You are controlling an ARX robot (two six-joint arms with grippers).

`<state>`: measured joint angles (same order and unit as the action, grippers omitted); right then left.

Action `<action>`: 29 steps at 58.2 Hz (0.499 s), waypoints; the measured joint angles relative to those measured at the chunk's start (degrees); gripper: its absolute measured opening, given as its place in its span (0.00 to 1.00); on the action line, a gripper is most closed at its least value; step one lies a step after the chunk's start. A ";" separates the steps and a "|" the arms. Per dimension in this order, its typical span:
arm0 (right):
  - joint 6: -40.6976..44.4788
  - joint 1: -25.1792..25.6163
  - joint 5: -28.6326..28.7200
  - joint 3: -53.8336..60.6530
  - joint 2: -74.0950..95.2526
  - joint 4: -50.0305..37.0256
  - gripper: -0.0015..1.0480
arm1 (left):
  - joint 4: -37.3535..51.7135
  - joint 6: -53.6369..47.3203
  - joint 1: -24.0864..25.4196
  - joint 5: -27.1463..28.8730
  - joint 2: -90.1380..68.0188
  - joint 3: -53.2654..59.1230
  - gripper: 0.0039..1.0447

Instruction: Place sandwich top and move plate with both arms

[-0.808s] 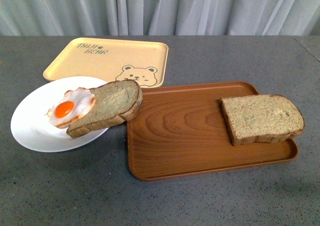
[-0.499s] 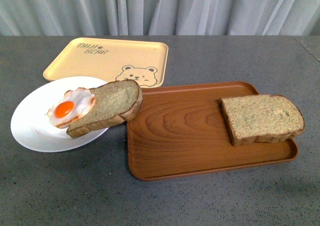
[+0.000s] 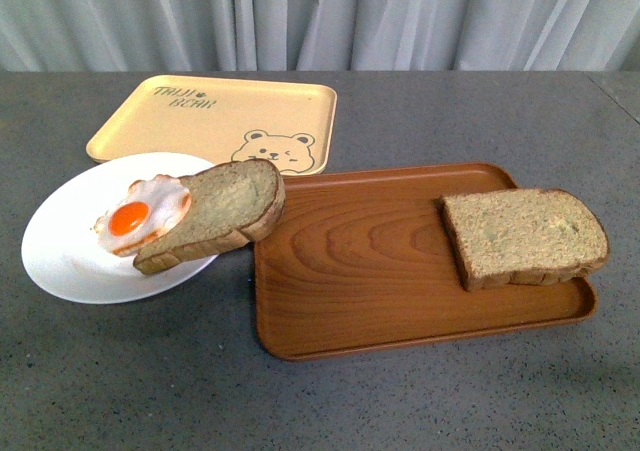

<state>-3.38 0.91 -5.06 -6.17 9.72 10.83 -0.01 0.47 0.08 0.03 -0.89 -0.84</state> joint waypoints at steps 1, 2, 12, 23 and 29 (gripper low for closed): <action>-0.07 0.66 0.00 -0.48 1.88 0.33 0.91 | 0.00 0.00 0.00 -0.02 0.00 0.00 0.92; -0.22 2.56 0.35 -1.55 6.95 -0.26 0.91 | 0.00 0.00 0.00 0.00 0.00 0.00 0.92; 0.66 13.40 4.81 -6.10 37.59 -19.74 0.91 | 0.00 0.00 0.00 -0.02 0.00 0.00 0.92; -2.08 16.66 17.62 -16.59 67.98 -29.88 0.91 | 0.00 0.00 0.00 -0.02 0.00 0.00 0.92; -4.59 16.00 21.09 -21.38 78.77 -31.56 0.91 | 0.00 -0.02 0.00 -0.04 0.00 0.00 0.92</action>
<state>-7.97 16.91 16.03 -27.55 88.49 -20.73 -0.01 0.45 0.08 -0.01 -0.89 -0.84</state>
